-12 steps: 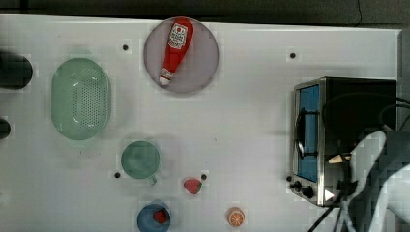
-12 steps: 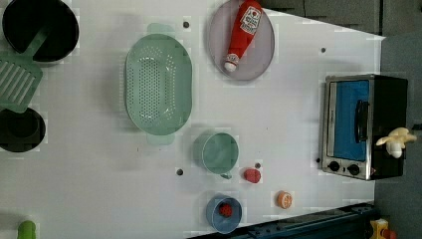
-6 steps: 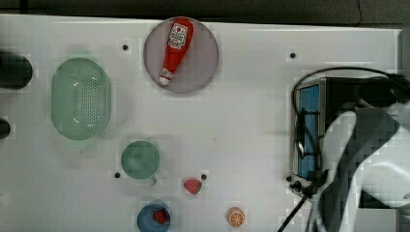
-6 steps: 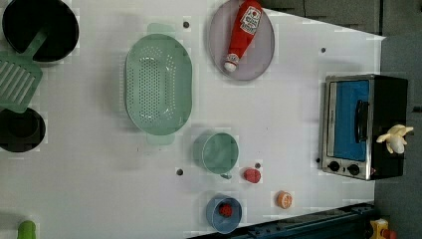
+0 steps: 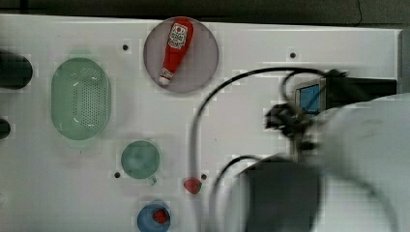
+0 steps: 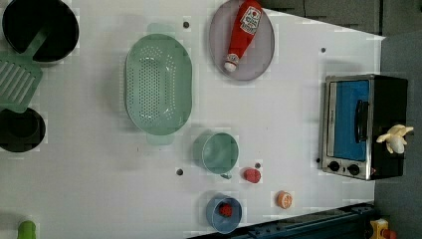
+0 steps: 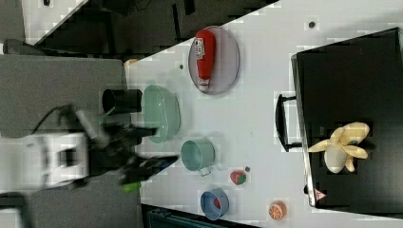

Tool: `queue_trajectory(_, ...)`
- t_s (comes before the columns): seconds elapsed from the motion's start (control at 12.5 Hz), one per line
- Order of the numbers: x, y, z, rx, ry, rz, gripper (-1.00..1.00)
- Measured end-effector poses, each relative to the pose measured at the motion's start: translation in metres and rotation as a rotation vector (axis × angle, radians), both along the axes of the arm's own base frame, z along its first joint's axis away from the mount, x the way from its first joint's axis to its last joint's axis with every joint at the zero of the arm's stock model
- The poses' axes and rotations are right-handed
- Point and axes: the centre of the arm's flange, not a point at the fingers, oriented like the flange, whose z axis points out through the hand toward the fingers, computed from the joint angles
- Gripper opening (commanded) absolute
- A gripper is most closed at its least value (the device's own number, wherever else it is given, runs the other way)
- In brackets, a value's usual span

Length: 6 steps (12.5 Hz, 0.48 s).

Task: Pick banana from table and place on oven.

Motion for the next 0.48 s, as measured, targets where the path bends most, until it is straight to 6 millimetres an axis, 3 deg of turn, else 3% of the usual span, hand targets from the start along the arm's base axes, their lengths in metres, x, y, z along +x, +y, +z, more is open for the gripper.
queue_trajectory(0.24,-0.005,0.088,0.035,-0.027,-0.036,-0.037,1.0)
queue_trajectory(0.48,-0.013,0.149,0.041,-0.052,-0.023,-0.026,1.0)
